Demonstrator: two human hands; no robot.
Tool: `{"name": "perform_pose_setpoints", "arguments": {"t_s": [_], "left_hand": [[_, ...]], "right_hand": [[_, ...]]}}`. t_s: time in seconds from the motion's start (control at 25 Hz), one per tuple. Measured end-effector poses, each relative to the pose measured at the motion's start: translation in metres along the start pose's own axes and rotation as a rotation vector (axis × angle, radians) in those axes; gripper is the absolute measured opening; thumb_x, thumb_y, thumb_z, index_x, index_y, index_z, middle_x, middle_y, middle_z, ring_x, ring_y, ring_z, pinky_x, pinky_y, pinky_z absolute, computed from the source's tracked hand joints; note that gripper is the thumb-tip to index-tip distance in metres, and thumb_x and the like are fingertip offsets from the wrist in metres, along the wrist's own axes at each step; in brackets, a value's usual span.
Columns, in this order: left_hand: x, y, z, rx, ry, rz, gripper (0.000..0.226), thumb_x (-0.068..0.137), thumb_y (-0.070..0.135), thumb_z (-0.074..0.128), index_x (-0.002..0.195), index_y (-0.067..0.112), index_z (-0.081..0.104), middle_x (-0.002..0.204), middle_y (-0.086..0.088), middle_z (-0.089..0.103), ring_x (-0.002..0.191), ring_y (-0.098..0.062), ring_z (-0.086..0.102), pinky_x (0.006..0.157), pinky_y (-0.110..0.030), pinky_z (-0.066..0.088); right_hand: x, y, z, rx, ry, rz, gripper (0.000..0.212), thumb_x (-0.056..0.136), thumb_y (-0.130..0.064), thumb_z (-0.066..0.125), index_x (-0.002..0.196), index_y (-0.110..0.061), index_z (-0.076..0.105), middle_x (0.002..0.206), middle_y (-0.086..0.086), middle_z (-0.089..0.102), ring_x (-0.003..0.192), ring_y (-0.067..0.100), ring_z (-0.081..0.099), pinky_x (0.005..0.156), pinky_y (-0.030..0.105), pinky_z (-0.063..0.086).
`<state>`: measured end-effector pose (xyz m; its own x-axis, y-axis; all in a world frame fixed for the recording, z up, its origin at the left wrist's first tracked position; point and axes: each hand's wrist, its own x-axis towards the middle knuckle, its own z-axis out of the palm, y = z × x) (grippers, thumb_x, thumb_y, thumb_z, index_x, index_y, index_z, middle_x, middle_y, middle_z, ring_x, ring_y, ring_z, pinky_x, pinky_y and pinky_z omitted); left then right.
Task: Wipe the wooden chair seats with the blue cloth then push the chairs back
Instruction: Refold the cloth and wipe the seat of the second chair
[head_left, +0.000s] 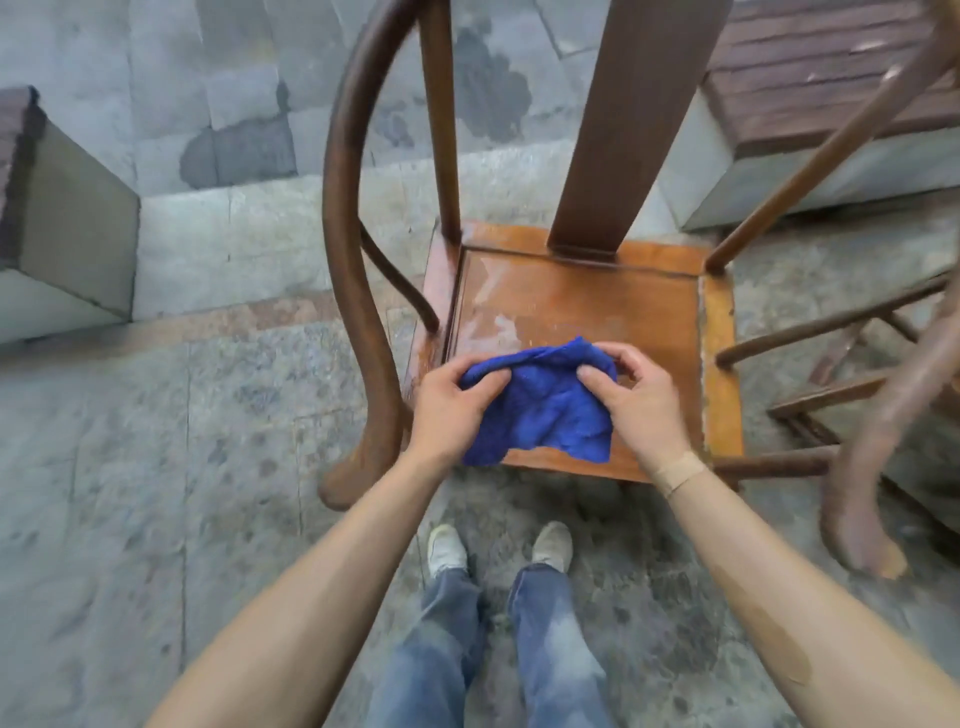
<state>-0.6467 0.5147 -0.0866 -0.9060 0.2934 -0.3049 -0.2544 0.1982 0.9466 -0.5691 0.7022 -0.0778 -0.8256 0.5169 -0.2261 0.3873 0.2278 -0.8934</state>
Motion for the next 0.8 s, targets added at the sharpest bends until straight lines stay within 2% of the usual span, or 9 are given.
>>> {"name": "perform_pose_setpoints", "arguments": {"t_s": [0.12,0.2,0.28,0.4,0.56,0.6,0.68,0.76,0.8], "left_hand": [[0.0,-0.094,0.011,0.06,0.054,-0.152,0.024,0.086,0.0,0.07,0.08,0.024,0.071,0.069,0.015,0.07,0.068,0.004,0.059,0.071,-0.016,0.049],[0.002,-0.145,0.014,0.121,0.051,-0.258,0.021,0.087,0.001,0.07,0.08,0.021,0.071,0.07,0.014,0.069,0.064,0.007,0.057,0.069,-0.017,0.047],[0.016,-0.176,0.016,0.199,0.054,-0.324,0.017,0.087,0.006,0.071,0.079,0.021,0.07,0.07,0.012,0.067,0.059,0.009,0.054,0.068,-0.022,0.046],[0.052,-0.194,0.02,0.304,0.031,-0.295,0.021,0.087,0.013,0.072,0.073,0.028,0.067,0.068,0.014,0.065,0.061,0.005,0.054,0.069,-0.026,0.044],[0.107,-0.2,0.028,0.439,0.048,-0.212,0.009,0.088,0.021,0.069,0.082,0.028,0.067,0.075,0.013,0.066,0.082,-0.016,0.063,0.074,-0.027,0.046],[0.116,-0.2,0.03,0.476,0.069,-0.185,0.004,0.088,0.024,0.068,0.087,0.028,0.068,0.08,0.01,0.069,0.088,-0.019,0.065,0.079,-0.03,0.048],[0.12,-0.204,0.038,0.676,0.155,-0.102,0.023,0.087,0.031,0.065,0.11,0.031,0.066,0.11,0.002,0.069,0.109,-0.025,0.06,0.095,-0.042,0.047],[0.107,-0.212,0.049,0.93,0.223,0.028,0.045,0.086,0.037,0.065,0.13,0.032,0.057,0.138,-0.003,0.052,0.126,-0.031,0.045,0.106,-0.051,0.036],[0.097,-0.217,0.058,1.011,0.204,0.126,0.051,0.086,0.041,0.064,0.135,0.033,0.053,0.147,-0.005,0.044,0.131,-0.034,0.039,0.109,-0.054,0.032]], "right_hand": [[-0.006,0.089,0.04,0.003,-0.041,0.152,0.028,0.085,-0.008,0.073,0.093,-0.034,0.066,0.085,-0.017,0.068,0.07,-0.012,0.057,0.077,0.019,0.046],[-0.007,0.135,0.06,-0.048,-0.076,0.232,0.023,0.085,-0.012,0.074,0.096,-0.031,0.068,0.081,-0.018,0.067,0.065,-0.01,0.056,0.074,0.021,0.046],[0.001,0.165,0.075,-0.097,-0.099,0.28,0.02,0.085,-0.016,0.074,0.102,-0.026,0.07,0.083,-0.012,0.069,0.069,-0.001,0.058,0.073,0.021,0.044],[0.023,0.188,0.093,-0.123,-0.084,0.281,0.022,0.088,-0.019,0.071,0.109,-0.023,0.069,0.093,-0.004,0.07,0.085,0.016,0.062,0.078,0.024,0.044],[0.067,0.202,0.106,-0.236,-0.036,0.184,0.025,0.091,-0.022,0.067,0.115,-0.024,0.067,0.11,0.002,0.069,0.1,0.022,0.061,0.078,0.023,0.037],[0.076,0.203,0.108,-0.269,-0.037,0.157,0.026,0.092,-0.023,0.065,0.118,-0.025,0.066,0.112,0.002,0.067,0.102,0.024,0.061,0.078,0.024,0.037],[0.083,0.205,0.111,-0.386,-0.033,0.092,0.032,0.094,-0.027,0.061,0.125,-0.027,0.062,0.118,0.002,0.061,0.108,0.027,0.057,0.082,0.031,0.043],[0.081,0.212,0.11,-0.513,0.025,0.012,0.038,0.094,-0.032,0.06,0.132,-0.027,0.058,0.126,0.001,0.055,0.115,0.028,0.051,0.091,0.039,0.044],[0.081,0.218,0.106,-0.563,0.07,-0.017,0.04,0.094,-0.034,0.059,0.133,-0.027,0.057,0.131,0.001,0.053,0.117,0.028,0.047,0.093,0.042,0.043]]}}
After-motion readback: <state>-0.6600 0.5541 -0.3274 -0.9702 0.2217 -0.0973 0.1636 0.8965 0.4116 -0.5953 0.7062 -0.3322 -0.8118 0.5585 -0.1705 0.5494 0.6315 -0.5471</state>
